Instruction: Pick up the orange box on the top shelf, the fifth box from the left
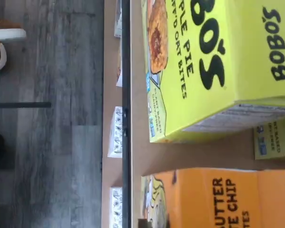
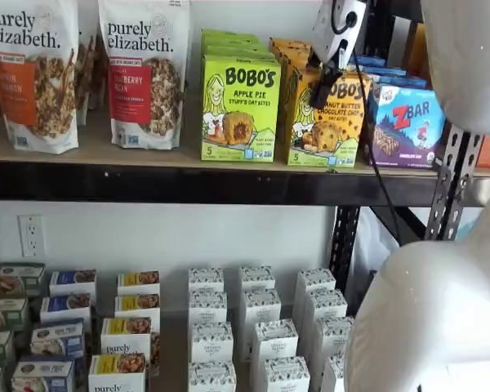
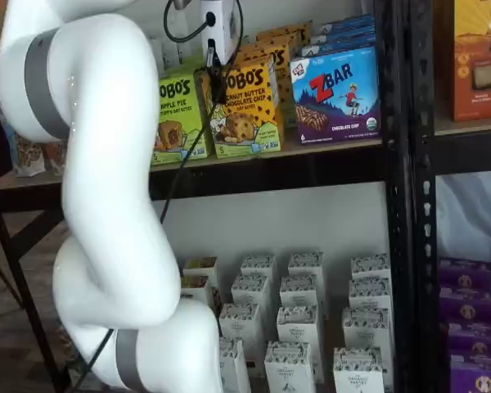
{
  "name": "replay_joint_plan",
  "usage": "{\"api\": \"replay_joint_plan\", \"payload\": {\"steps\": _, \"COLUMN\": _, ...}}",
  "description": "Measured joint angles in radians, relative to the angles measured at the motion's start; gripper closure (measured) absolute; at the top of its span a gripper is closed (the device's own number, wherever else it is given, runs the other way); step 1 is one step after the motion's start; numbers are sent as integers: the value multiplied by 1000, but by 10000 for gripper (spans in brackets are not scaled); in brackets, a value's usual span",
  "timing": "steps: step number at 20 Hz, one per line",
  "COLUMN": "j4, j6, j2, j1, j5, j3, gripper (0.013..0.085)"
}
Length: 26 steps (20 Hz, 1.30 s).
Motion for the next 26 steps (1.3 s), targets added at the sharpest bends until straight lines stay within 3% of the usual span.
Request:
{"api": "replay_joint_plan", "payload": {"steps": 11, "j4": 1, "j6": -1, "j2": -5, "j1": -1, "j5": -11, "j3": 9, "gripper": 410}}
{"api": "replay_joint_plan", "payload": {"steps": 13, "j4": 0, "j6": -1, "j2": -5, "j1": 0, "j5": -11, "j3": 10, "gripper": 490}}
{"api": "replay_joint_plan", "payload": {"steps": 26, "j4": 12, "j6": -6, "j2": -5, "j1": -6, "j5": -3, "j3": 8, "gripper": 730}}
